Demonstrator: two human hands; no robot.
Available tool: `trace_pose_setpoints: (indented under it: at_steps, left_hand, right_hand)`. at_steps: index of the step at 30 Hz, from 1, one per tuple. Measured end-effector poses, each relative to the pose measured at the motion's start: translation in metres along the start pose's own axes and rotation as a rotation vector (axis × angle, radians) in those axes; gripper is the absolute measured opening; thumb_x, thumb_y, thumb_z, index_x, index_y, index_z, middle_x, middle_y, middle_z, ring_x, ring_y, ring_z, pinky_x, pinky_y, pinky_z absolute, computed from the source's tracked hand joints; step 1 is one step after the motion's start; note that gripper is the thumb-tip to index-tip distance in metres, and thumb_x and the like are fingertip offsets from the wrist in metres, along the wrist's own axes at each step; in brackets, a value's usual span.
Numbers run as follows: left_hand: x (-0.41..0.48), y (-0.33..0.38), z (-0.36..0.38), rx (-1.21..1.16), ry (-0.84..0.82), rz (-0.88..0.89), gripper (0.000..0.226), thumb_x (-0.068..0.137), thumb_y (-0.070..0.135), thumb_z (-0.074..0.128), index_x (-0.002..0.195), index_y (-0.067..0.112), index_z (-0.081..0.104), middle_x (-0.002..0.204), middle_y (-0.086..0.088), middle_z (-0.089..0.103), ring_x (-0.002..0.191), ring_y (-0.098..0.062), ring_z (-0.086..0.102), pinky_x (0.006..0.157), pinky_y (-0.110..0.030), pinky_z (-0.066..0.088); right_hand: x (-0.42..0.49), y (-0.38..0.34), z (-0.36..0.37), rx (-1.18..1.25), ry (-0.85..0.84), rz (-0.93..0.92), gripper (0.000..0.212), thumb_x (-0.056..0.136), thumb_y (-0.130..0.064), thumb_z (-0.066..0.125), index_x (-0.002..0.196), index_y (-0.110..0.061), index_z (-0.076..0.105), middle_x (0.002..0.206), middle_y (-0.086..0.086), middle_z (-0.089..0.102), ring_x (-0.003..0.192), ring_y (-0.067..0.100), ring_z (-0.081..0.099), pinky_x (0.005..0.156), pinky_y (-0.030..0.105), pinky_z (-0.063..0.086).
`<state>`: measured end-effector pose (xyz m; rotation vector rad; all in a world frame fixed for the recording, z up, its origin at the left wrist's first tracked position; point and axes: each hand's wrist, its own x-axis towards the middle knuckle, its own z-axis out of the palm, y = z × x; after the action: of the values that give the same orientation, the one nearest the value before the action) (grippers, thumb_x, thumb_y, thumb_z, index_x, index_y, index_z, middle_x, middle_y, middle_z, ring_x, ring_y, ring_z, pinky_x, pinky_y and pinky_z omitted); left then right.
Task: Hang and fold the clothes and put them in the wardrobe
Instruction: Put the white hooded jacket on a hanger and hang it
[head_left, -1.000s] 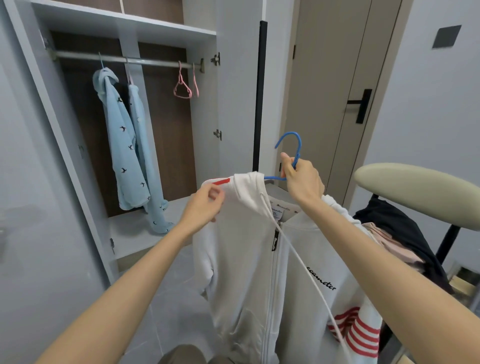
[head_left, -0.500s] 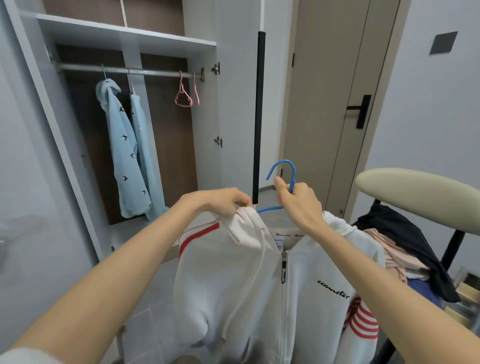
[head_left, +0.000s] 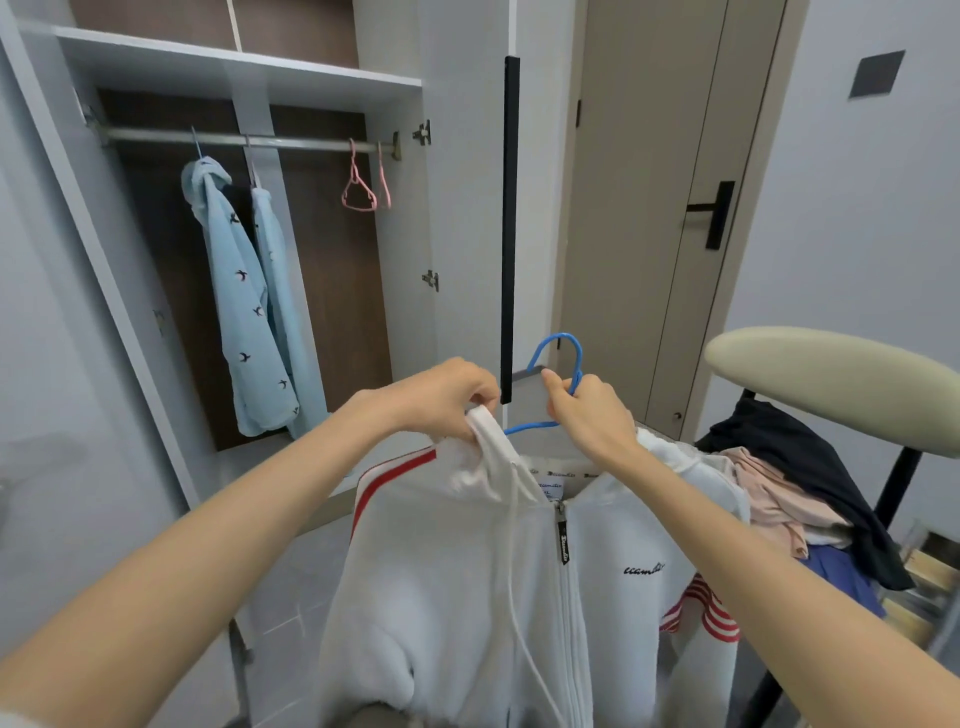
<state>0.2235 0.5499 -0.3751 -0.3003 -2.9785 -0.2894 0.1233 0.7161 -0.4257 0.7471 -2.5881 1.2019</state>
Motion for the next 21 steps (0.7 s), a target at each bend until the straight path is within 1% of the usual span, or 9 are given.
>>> trace_pose_setpoints:
  at_steps: [2,4,6,7,10,12,16,18,21]
  left_hand:
    - [0.000,0.005,0.001,-0.059,0.225,0.109,0.023,0.067,-0.005,0.065,0.061,0.013,0.053,0.075,-0.006,0.063,0.071,-0.021,0.060,0.068,-0.043,0.050]
    - [-0.001,0.007,0.006,-0.064,0.431,0.193,0.024,0.064,-0.013,0.063,0.061,0.008,0.053,0.074,-0.006,0.061,0.067,-0.020,0.056,0.062,-0.040,0.048]
    - [-0.003,0.006,0.012,0.069,0.596,0.273,0.023,0.064,-0.018,0.059,0.063,0.004,0.051,0.073,-0.007,0.055,0.066,-0.017,0.043,0.054,-0.034,0.042]
    - [-0.006,0.004,0.013,0.210,0.637,0.322,0.023,0.067,-0.017,0.055,0.063,0.005,0.050,0.071,-0.007,0.051,0.067,-0.017,0.036,0.052,-0.032,0.037]
    - [-0.015,-0.014,0.012,0.724,0.618,0.431,0.030,0.070,-0.015,0.041,0.063,0.012,0.051,0.061,-0.002,0.047,0.061,-0.019,0.040,0.058,-0.027,0.031]
    - [-0.022,-0.024,0.010,0.893,0.555,0.397,0.032,0.069,-0.013,0.042,0.064,0.015,0.055,0.059,0.001,0.049,0.058,-0.019,0.047,0.061,-0.027,0.037]
    - [-0.027,-0.034,0.013,0.970,0.445,0.237,0.027,0.063,-0.005,0.069,0.068,0.020,0.059,0.061,0.006,0.053,0.063,-0.019,0.052,0.071,-0.029,0.036]
    - [-0.029,-0.035,0.009,0.955,0.402,0.168,0.026,0.062,0.000,0.075,0.071,0.021,0.062,0.062,0.007,0.058,0.062,-0.019,0.053,0.074,-0.030,0.040]
    - [-0.037,-0.034,0.009,0.919,0.428,0.065,0.028,0.058,-0.002,0.076,0.062,0.019,0.058,0.053,0.004,0.053,0.047,-0.019,0.047,0.062,-0.026,0.043]
  right_hand:
    - [0.000,0.001,0.000,0.008,-0.029,0.007,0.053,0.097,-0.044,0.037,0.052,-0.017,0.047,0.051,-0.011,0.050,0.051,0.014,0.046,0.052,0.025,0.031]
    - [0.000,0.003,-0.002,0.026,-0.048,0.025,0.052,0.097,-0.044,0.037,0.056,-0.014,0.047,0.054,-0.006,0.051,0.054,0.018,0.046,0.055,0.026,0.034]
    - [0.003,0.004,-0.006,0.063,-0.039,0.048,0.050,0.096,-0.044,0.037,0.058,-0.013,0.047,0.059,-0.001,0.053,0.058,0.021,0.046,0.059,0.028,0.036]
    - [0.004,0.004,-0.010,0.088,-0.027,0.062,0.050,0.095,-0.044,0.037,0.058,-0.013,0.046,0.060,0.000,0.053,0.059,0.021,0.047,0.061,0.029,0.037]
    - [0.007,0.003,-0.018,0.160,0.034,0.105,0.050,0.095,-0.046,0.036,0.059,-0.013,0.046,0.056,-0.001,0.050,0.058,0.022,0.046,0.062,0.030,0.037]
    - [0.006,0.000,-0.019,0.170,0.073,0.112,0.052,0.096,-0.048,0.035,0.060,-0.013,0.048,0.057,-0.002,0.050,0.058,0.021,0.046,0.061,0.030,0.036]
    - [0.003,-0.009,-0.015,0.135,0.090,0.088,0.053,0.097,-0.049,0.033,0.058,-0.016,0.050,0.067,-0.002,0.059,0.064,0.022,0.052,0.064,0.031,0.036]
    - [0.001,-0.012,-0.013,0.116,0.097,0.063,0.054,0.097,-0.050,0.033,0.056,-0.019,0.049,0.067,-0.002,0.060,0.065,0.022,0.053,0.063,0.030,0.035]
    - [-0.001,-0.015,-0.013,0.112,0.119,0.017,0.055,0.097,-0.050,0.034,0.051,-0.022,0.045,0.057,-0.008,0.053,0.056,0.016,0.049,0.056,0.027,0.032]
